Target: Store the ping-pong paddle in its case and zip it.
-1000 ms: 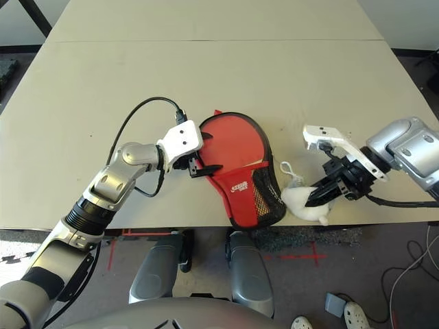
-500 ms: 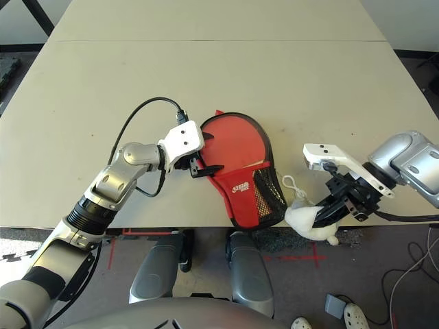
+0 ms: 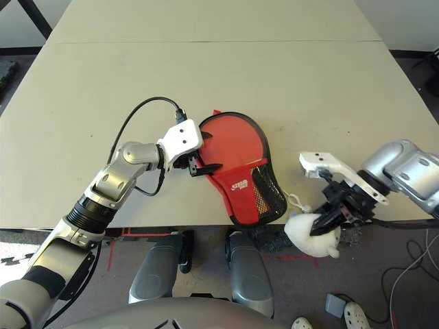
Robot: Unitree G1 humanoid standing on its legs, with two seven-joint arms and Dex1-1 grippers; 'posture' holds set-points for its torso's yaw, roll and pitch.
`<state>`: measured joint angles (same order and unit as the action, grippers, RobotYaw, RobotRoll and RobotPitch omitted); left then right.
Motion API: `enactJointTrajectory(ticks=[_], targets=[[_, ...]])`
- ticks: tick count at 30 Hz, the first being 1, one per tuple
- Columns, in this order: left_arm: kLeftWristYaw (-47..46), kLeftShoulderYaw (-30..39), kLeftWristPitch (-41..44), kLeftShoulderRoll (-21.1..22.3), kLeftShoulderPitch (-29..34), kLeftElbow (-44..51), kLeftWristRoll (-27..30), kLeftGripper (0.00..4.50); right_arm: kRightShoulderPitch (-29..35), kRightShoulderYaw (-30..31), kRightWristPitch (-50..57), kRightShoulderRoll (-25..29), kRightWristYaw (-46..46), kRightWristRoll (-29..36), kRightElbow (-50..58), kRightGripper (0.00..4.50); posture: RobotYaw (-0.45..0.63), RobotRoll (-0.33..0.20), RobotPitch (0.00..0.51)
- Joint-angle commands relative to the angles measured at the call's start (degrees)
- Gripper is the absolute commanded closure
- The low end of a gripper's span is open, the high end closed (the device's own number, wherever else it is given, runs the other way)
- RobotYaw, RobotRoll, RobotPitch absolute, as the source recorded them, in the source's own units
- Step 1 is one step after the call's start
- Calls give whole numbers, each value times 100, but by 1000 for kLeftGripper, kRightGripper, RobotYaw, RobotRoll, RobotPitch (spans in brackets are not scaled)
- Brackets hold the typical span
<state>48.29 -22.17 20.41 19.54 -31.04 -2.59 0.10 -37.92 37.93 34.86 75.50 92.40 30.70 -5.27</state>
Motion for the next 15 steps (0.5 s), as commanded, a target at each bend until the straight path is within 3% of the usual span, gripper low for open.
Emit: enactJointTrajectory(ticks=[1, 4, 7, 9, 15], targets=[[209, -35, 343, 170, 141, -18, 56, 0, -318, -18, -162, 306, 10, 530, -99, 1171, 37, 0, 217], [315, 199, 414, 248, 103, 288, 318, 0, -621, -115, 122, 323, 10, 1129, -141, 64, 36, 0, 216], [276, 579, 733, 229, 19, 659, 707, 0, -875, -485, 365, -65, 10, 1306, -565, 24, 38, 0, 213], [108, 938, 961, 150, -55, 837, 960, 0, -1043, -982, 481, -611, -55, 1153, -1127, 24, 41, 0, 212], [-735, 2040, 880, -71, -182, 638, 1323, 0, -1330, -2373, 170, -2130, -1769, 487, -2801, 24, 50, 0, 210]])
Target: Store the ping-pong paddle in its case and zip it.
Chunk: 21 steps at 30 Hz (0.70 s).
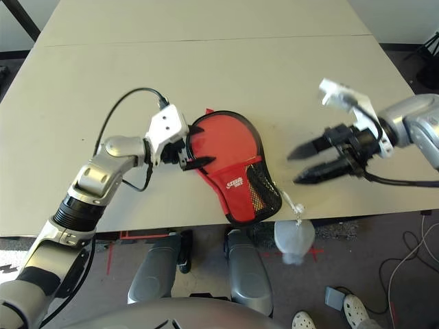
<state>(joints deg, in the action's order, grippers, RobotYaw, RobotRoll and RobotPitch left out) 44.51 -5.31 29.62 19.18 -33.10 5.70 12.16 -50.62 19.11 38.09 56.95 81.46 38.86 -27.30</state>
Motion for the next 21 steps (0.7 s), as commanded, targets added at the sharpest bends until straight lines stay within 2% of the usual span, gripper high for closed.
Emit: enactJointTrajectory(ticks=[1, 5, 8, 16, 21], targets=[[-497, 491, -142, -38, 21, -291, 98, 0, -108, -679, -249, -448, -934, -438, -831, 24, 53, 0, 209], [-1423, 1307, -557, -156, -2, -830, 122, 0, -296, -1493, -1307, -1110, -2546, -1009, -2023, 24, 59, 0, 208], [-2039, 1794, -875, -242, 27, -1182, 142, 0, -417, -2042, -2164, -1391, -3500, -1300, -2832, 24, 66, 0, 206], [-3169, 2383, -1753, -183, 55, -2077, -55, 0, -401, -2928, -3680, -1627, -5108, -1816, -3976, 24, 74, 0, 207], [-3534, 2589, -2177, -122, 16, -2500, -22, 0, -315, -3232, -4044, -1700, -5510, -1991, -4243, 24, 76, 0, 206]])
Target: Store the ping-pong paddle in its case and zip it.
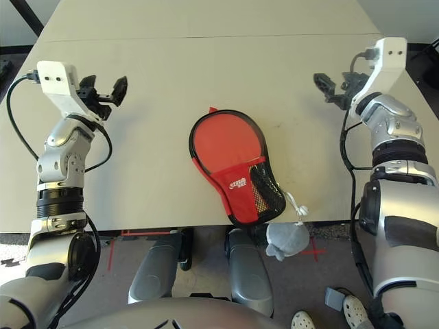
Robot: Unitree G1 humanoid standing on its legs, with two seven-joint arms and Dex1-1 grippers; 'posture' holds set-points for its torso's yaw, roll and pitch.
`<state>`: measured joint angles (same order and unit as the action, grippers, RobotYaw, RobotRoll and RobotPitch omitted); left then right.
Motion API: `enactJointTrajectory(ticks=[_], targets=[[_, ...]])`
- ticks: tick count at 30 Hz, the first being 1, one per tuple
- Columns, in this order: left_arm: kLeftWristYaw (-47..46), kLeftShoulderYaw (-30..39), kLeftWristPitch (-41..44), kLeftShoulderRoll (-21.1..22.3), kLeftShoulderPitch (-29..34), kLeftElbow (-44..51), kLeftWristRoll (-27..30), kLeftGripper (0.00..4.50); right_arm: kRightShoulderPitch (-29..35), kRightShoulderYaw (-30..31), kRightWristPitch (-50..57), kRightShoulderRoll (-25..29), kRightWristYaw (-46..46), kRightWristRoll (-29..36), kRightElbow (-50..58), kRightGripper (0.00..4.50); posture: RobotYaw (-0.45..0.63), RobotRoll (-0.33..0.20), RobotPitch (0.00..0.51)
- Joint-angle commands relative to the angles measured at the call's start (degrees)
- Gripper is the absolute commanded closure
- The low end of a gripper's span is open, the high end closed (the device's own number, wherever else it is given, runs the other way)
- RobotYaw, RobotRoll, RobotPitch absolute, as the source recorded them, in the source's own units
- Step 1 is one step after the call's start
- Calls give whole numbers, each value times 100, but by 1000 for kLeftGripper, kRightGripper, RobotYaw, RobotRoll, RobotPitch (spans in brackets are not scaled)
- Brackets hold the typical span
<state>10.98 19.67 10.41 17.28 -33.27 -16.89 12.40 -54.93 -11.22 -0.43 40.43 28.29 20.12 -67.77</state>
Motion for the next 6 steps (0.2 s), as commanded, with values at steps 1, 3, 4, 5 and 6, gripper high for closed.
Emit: enactJointTrajectory(ticks=[1, 3, 4, 5, 6], targets=[[-245, 120, -320, 88, 38, -309, -55, 0, 143, -248, -230, -64, -253, -145, -224, 24, 77, 0, 206], [-320, 137, -404, 113, 39, -402, -42, 0, 188, -303, -278, -103, -302, -201, -256, 24, 80, 0, 206], [-325, 125, -426, 119, 40, -419, -27, 0, 197, -321, -290, -124, -297, -232, -258, 24, 81, 0, 206], [-325, 108, -441, 126, 41, -432, -13, 0, 197, -338, -295, -142, -295, -256, -259, 24, 82, 0, 207], [-325, 92, -453, 130, 46, -440, -2, 0, 197, -356, -298, -158, -294, -278, -260, 24, 82, 0, 207]])
